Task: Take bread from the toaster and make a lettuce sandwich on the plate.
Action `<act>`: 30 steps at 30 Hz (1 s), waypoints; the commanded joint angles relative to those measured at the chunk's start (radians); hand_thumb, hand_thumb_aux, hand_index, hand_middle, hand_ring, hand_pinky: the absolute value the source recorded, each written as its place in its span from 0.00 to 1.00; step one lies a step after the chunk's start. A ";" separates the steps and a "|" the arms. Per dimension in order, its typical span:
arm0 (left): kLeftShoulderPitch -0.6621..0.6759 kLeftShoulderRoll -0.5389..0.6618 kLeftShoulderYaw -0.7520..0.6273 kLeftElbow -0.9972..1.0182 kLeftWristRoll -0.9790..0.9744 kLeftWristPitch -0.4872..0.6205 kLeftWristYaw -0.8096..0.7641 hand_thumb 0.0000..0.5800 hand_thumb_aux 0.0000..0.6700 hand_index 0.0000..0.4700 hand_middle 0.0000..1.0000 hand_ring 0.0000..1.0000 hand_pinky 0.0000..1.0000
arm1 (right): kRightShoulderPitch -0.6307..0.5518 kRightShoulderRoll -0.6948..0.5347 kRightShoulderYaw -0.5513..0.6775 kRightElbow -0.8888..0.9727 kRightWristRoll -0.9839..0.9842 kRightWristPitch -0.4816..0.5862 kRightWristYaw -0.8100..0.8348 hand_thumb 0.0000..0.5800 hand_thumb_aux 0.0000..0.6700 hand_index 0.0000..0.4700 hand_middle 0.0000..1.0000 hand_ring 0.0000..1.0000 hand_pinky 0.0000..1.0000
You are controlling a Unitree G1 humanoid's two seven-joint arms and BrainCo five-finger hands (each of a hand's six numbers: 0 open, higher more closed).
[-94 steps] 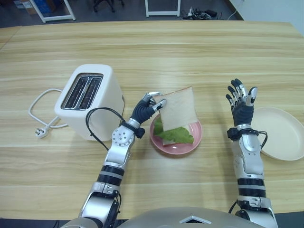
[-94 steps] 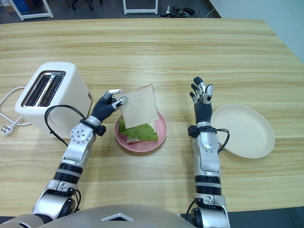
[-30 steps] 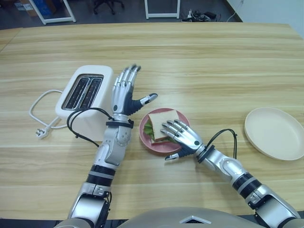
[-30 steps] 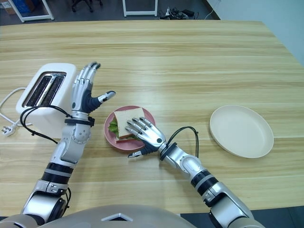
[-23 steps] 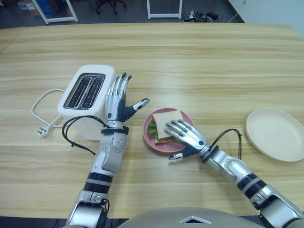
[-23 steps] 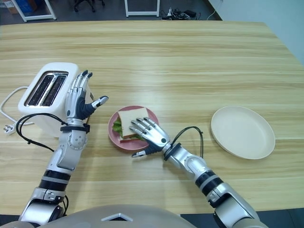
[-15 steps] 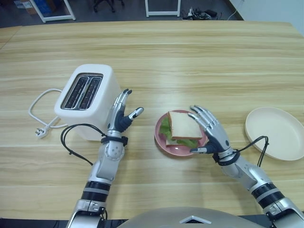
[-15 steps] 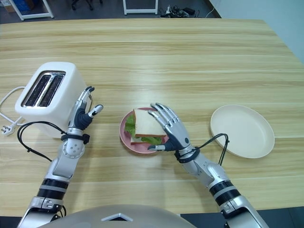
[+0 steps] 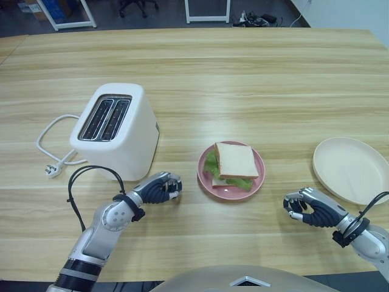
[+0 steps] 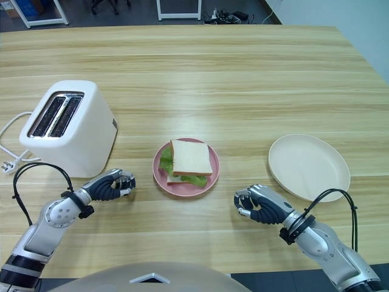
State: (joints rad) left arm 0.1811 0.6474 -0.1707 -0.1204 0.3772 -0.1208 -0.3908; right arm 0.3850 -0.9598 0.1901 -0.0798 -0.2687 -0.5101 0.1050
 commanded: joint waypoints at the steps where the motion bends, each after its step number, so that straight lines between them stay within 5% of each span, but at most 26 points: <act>1: -0.036 -0.033 -0.081 0.032 0.087 0.066 -0.022 1.00 1.00 1.00 1.00 1.00 1.00 | -0.100 0.109 0.080 0.079 -0.133 0.092 0.060 1.00 1.00 1.00 1.00 1.00 1.00; 11: -0.286 -0.209 -0.210 0.373 0.228 0.086 0.153 1.00 1.00 1.00 1.00 1.00 1.00 | -0.524 0.499 0.296 0.534 -0.445 0.150 -0.128 1.00 1.00 1.00 1.00 1.00 1.00; 19: -0.556 -0.339 -0.254 0.752 0.241 0.024 0.299 1.00 1.00 1.00 1.00 1.00 1.00 | -0.819 0.634 0.357 0.919 -0.514 0.156 -0.310 1.00 1.00 1.00 1.00 1.00 1.00; 24: -0.596 -0.352 -0.256 0.815 0.231 -0.018 0.339 1.00 1.00 1.00 1.00 1.00 1.00 | -0.867 0.642 0.381 1.001 -0.516 0.136 -0.368 1.00 1.00 1.00 1.00 1.00 1.00; 25: -0.578 -0.344 -0.247 0.779 0.217 -0.032 0.338 1.00 0.95 0.95 1.00 1.00 1.00 | -0.844 0.622 0.370 0.959 -0.493 0.114 -0.354 1.00 1.00 1.00 1.00 1.00 1.00; 26: -0.553 -0.334 -0.230 0.725 0.196 -0.049 0.337 0.84 0.60 0.60 0.97 0.97 0.97 | -0.806 0.593 0.348 0.890 -0.448 0.076 -0.323 1.00 1.00 1.00 1.00 1.00 1.00; 27: -0.520 -0.326 -0.202 0.653 0.163 -0.076 0.344 0.08 0.04 0.04 0.67 0.67 0.67 | -0.749 0.562 0.311 0.790 -0.360 0.023 -0.267 1.00 1.00 1.00 1.00 1.00 1.00; 28: -0.478 -0.324 -0.161 0.559 0.104 -0.103 0.340 0.00 0.00 0.00 0.15 0.15 0.15 | -0.681 0.524 0.270 0.662 -0.238 -0.035 -0.197 1.00 1.00 1.00 1.00 1.00 1.00; 29: -0.431 -0.329 -0.116 0.449 0.023 -0.132 0.326 0.00 0.00 0.00 0.00 0.00 0.00 | -0.613 0.492 0.226 0.522 -0.091 -0.080 -0.131 1.00 1.00 1.00 1.00 1.00 1.00; 30: -0.390 -0.339 -0.075 0.350 -0.060 -0.161 0.315 0.00 0.00 0.00 0.00 0.00 0.00 | -0.559 0.469 0.185 0.401 0.041 -0.104 -0.082 0.00 0.00 0.00 0.31 0.31 0.31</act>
State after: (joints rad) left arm -0.3126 0.3172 -0.3417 0.4555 0.4897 -0.2250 -0.0399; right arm -0.3237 -0.4203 0.4670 0.5991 -0.5223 -0.5390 -0.1242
